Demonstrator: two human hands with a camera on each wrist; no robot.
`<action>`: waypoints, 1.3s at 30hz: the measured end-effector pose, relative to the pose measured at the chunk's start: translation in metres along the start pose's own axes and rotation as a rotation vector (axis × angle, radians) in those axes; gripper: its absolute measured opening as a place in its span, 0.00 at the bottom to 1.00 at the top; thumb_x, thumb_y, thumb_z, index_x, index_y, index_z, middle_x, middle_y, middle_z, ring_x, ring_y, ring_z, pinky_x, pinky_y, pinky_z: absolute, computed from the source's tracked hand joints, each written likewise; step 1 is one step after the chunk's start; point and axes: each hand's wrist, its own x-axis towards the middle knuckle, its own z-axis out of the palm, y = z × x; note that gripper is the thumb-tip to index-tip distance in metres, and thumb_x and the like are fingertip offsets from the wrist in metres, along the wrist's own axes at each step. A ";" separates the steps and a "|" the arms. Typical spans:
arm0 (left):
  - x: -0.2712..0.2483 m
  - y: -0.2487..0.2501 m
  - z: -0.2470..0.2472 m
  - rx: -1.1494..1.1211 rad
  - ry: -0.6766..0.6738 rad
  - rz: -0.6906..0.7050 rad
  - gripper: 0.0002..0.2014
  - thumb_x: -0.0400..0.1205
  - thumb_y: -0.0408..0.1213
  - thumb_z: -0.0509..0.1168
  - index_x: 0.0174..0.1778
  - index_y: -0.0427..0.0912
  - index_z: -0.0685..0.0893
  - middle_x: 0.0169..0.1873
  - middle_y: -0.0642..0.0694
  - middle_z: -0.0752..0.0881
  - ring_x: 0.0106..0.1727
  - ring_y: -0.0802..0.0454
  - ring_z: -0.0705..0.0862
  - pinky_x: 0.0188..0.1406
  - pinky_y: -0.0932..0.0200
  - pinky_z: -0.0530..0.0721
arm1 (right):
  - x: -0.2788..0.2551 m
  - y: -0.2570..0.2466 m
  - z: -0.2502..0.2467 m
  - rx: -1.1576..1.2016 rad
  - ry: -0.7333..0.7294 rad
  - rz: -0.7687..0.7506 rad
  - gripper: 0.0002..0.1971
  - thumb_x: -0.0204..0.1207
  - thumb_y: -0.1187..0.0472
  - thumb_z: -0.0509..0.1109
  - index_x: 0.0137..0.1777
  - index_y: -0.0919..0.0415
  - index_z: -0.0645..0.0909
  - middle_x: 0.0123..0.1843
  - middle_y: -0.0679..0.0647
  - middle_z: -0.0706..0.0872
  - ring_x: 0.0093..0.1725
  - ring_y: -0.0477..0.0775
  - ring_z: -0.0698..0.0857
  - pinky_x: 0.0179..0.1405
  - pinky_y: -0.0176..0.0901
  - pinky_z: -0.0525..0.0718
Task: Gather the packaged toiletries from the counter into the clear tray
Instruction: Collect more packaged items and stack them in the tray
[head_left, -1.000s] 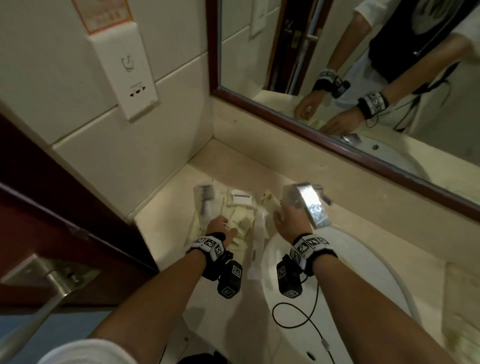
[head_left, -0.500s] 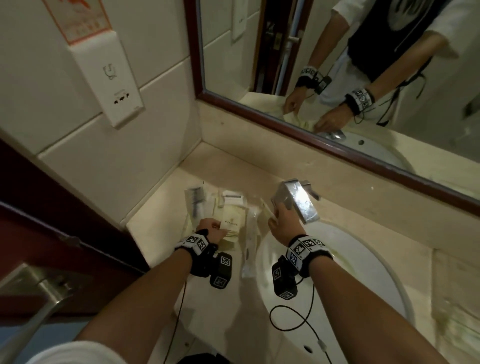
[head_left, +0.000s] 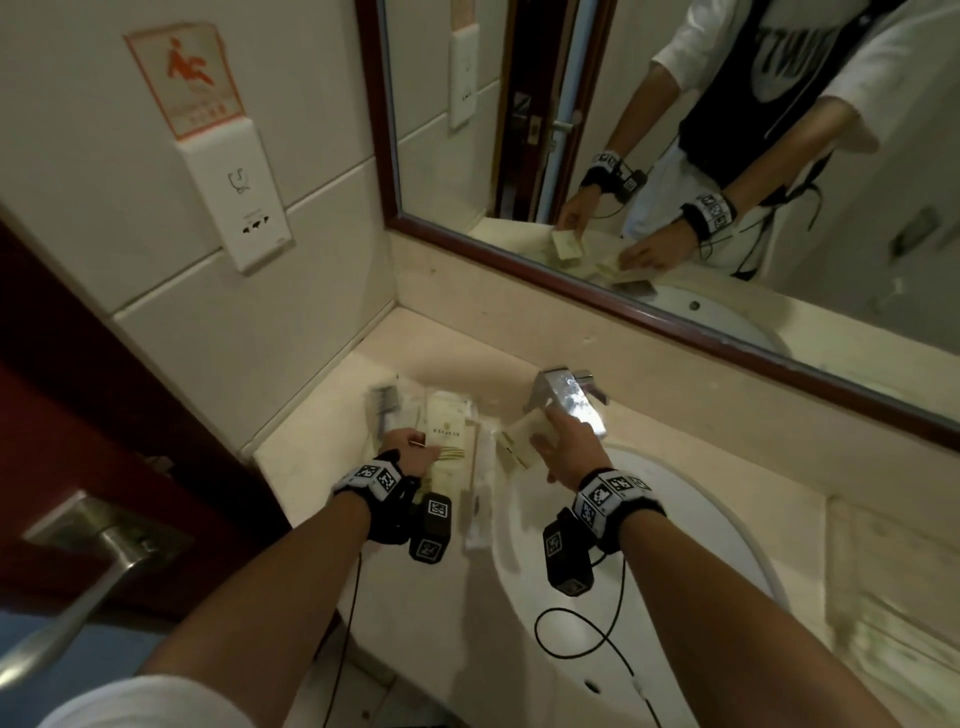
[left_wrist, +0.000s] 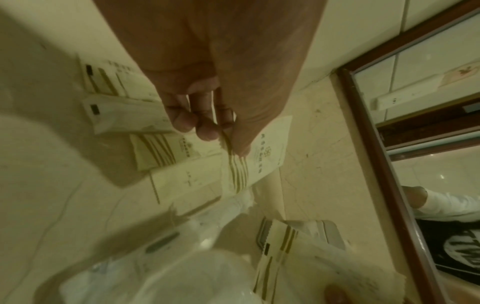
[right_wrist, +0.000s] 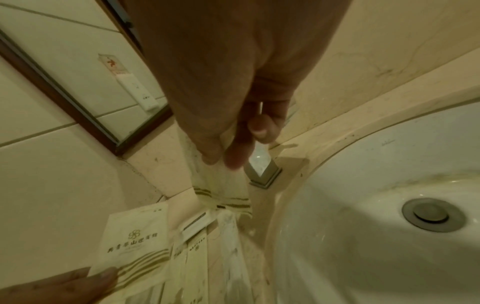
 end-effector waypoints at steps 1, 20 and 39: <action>-0.004 0.005 0.004 -0.004 -0.012 0.005 0.25 0.77 0.37 0.72 0.67 0.29 0.78 0.47 0.33 0.86 0.37 0.43 0.82 0.43 0.49 0.85 | -0.006 0.002 -0.006 0.022 0.018 0.013 0.23 0.81 0.57 0.66 0.76 0.50 0.71 0.61 0.57 0.84 0.20 0.43 0.84 0.18 0.34 0.79; -0.114 0.102 0.196 0.146 -0.273 0.344 0.14 0.79 0.30 0.68 0.58 0.24 0.83 0.47 0.25 0.87 0.19 0.56 0.75 0.09 0.74 0.70 | -0.167 0.165 -0.129 0.279 0.374 0.246 0.09 0.71 0.61 0.75 0.32 0.51 0.81 0.37 0.50 0.87 0.43 0.54 0.85 0.48 0.44 0.81; -0.217 0.120 0.392 0.308 -0.504 0.449 0.09 0.77 0.35 0.72 0.49 0.35 0.82 0.22 0.44 0.78 0.15 0.58 0.77 0.20 0.65 0.75 | -0.349 0.342 -0.185 0.392 0.744 0.683 0.19 0.72 0.63 0.75 0.59 0.61 0.73 0.53 0.64 0.82 0.48 0.61 0.82 0.45 0.48 0.81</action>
